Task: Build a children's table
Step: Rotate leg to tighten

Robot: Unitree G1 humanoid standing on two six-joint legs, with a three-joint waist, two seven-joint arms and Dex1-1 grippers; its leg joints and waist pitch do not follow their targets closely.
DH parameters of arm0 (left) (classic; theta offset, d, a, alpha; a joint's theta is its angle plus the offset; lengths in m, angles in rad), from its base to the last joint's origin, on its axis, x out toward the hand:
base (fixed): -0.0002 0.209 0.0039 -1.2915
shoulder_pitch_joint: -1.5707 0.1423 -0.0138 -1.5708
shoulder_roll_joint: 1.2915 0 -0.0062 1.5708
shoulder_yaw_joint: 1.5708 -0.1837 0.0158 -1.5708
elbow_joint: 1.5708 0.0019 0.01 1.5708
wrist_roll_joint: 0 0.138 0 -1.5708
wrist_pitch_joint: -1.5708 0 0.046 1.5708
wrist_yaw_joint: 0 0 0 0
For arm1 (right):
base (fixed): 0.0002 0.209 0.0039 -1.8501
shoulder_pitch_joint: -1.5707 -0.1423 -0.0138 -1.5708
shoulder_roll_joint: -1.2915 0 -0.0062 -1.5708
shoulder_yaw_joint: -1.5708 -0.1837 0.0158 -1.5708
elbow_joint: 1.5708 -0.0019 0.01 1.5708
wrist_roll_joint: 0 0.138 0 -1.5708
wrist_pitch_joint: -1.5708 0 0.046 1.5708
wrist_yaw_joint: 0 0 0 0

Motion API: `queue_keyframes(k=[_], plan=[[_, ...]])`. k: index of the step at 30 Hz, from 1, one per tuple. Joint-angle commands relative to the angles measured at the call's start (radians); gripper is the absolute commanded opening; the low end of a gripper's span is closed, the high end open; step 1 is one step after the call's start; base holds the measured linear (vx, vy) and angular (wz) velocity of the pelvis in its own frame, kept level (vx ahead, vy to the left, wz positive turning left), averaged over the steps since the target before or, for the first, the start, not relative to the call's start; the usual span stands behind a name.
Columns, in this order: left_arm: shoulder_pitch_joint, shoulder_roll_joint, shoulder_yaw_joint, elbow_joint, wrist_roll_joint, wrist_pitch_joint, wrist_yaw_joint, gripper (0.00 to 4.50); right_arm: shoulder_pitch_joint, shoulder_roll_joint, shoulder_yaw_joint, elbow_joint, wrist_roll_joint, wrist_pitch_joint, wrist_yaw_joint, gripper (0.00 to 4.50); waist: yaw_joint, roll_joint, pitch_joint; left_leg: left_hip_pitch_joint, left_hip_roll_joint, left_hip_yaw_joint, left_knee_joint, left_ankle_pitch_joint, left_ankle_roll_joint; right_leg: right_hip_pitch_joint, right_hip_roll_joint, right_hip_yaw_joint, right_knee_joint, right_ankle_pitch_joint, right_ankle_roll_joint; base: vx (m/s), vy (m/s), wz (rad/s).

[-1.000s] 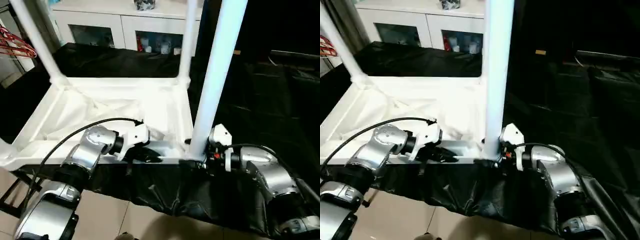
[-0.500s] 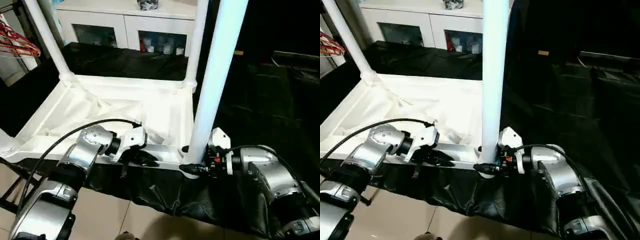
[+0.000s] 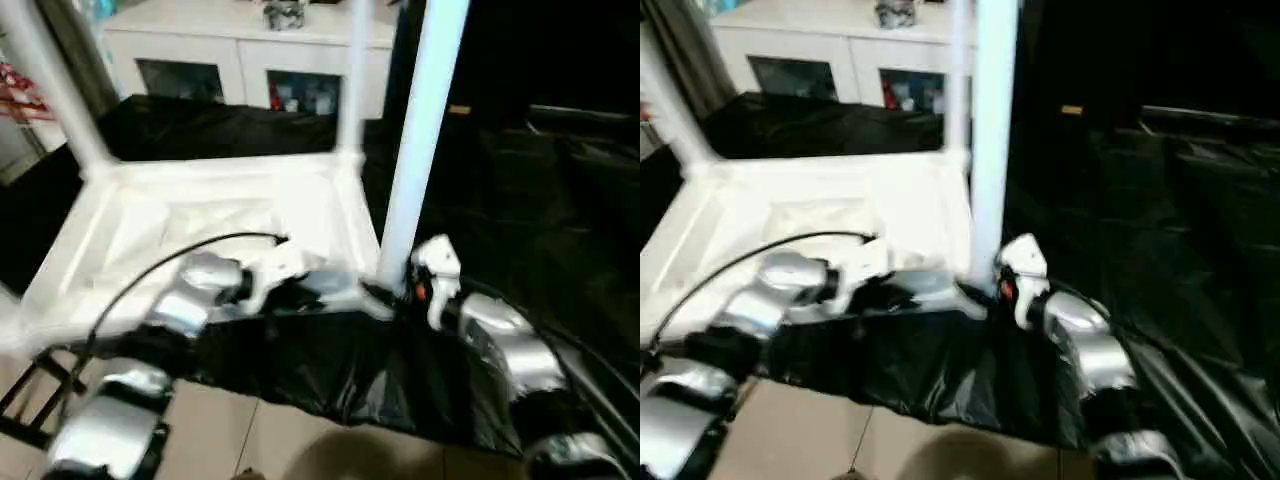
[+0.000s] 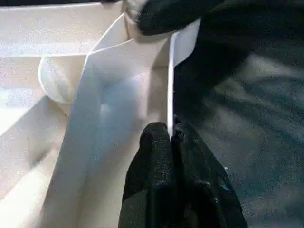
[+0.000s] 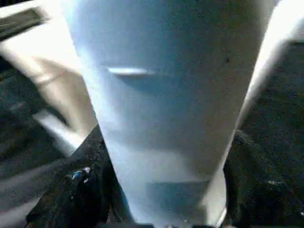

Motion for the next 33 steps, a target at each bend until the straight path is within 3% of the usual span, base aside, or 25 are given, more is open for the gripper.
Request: queue_keyframes(k=[1,4,6,7,10,13,18,19,21,28,30,33], plan=[[-0.044,-0.115,-0.024,-0.005,-0.001,0.017,0.124,0.0,-0.024,0.126,0.058,0.056,-0.01,0.021,-0.1,2.65,-0.003,-0.009,-0.047,0.003,0.014,-0.003,-0.08,-0.294,-0.005,0.036,-0.051,0.037,-0.096,-0.368,-0.159,0.0,0.0,0.0],[-0.065,-0.184,-0.02,0.021,0.019,0.048,0.244,0.0,-0.068,0.199,0.014,0.126,-0.016,0.032,-0.264,2.65,-0.005,-0.004,-0.049,0.009,0.013,-0.002,-0.079,-0.294,-0.013,0.034,-0.048,0.036,-0.095,-0.34,-0.167,0.0,0.0,0.0],[-0.072,-0.202,-0.019,0.031,0.029,0.05,0.281,0.0,-0.082,0.213,0.012,0.147,-0.025,0.022,-0.288,2.65,-0.004,-0.005,-0.05,0.005,0.013,-0.001,-0.078,-0.284,-0.006,0.036,-0.046,0.037,-0.093,-0.304,-0.172,0.0,0.0,0.0],[-0.076,-0.215,-0.021,0.038,0.04,0.05,0.308,0.0,-0.095,0.225,0.01,0.167,-0.034,0.009,-0.304,2.65,-0.003,0.0,-0.052,0.004,0.012,-0.001,-0.077,-0.272,-0.002,0.038,-0.046,0.037,-0.09,-0.271,-0.175,0.0,0.0,0.0],[-0.069,-0.23,-0.034,0.031,0.054,0.041,0.328,0.0,-0.108,0.232,0.018,0.191,-0.053,-0.033,-0.309,2.65,-0.002,-0.004,-0.054,0.002,0.011,0.001,-0.073,-0.248,0.01,0.04,-0.044,0.037,-0.086,-0.211,-0.184,0.0,0.0,0.0],[-0.055,-0.226,-0.045,0.016,0.057,0.016,0.304,0.0,-0.103,0.234,0.0,0.179,-0.031,-0.051,-0.27,3.34,-0.002,-0.003,-0.055,-0.003,0.011,0.001,-0.072,-0.235,0.024,0.045,-0.045,0.036,-0.082,-0.182,-0.19,0.0,0.0,0.0],[-0.036,-0.188,-0.049,-0.004,0.045,-0.013,0.229,0.0,-0.082,0.195,0.015,0.135,-0.029,-0.066,-0.209,3.64,-0.005,-0.002,-0.054,-0.005,0.012,0.0,-0.075,-0.248,0.028,0.046,-0.045,0.035,-0.084,-0.2,-0.187,0.0,0.0,0.0],[-0.026,-0.164,-0.046,-0.02,0.029,-0.018,0.174,0.0,-0.074,0.164,0.024,0.118,-0.023,-0.078,-0.157,3.89,-0.005,-0.002,-0.056,-0.007,0.012,-0.001,-0.074,-0.246,0.032,0.049,-0.046,0.035,-0.083,-0.195,-0.19,0.0,0.0,0.0],[-0.021,-0.151,-0.044,-0.028,0.02,-0.022,0.145,0.0,-0.069,0.146,0.029,0.105,-0.013,-0.08,-0.117,3.89,-0.004,-0.002,-0.059,-0.009,0.013,0.0,-0.07,-0.212,0.043,0.049,-0.045,0.036,-0.077,-0.136,-0.2,0.0,0.0,0.0],[-0.012,-0.054,-0.022,-0.053,-0.05,-0.073,-0.053,0.0,-0.004,-0.011,0.143,-0.044,0.041,-0.059,0.289,3.89,0.006,-0.005,-0.064,-0.012,0.017,0.007,-0.054,-0.124,0.113,0.051,-0.042,0.031,-0.057,0.029,-0.263,0.0,0.0,0.0],[-0.013,-0.045,-0.017,-0.055,-0.058,-0.074,-0.074,0.0,0.005,-0.027,0.156,-0.061,0.044,-0.054,0.335,3.89,0.006,-0.007,-0.063,-0.013,0.018,0.008,-0.054,-0.128,0.119,0.051,-0.041,0.03,-0.057,0.026,-0.268,0.0,0.0,0.0],[-0.018,-0.023,-0.014,-0.06,-0.071,-0.069,-0.122,0.0,0.017,-0.053,0.176,-0.085,0.047,-0.044,0.417,3.89,0.014,-0.005,-0.06,-0.01,0.023,0.006,-0.059,-0.172,0.102,0.048,-0.046,0.03,-0.062,-0.057,-0.26,0.0,0.0,0.0]])
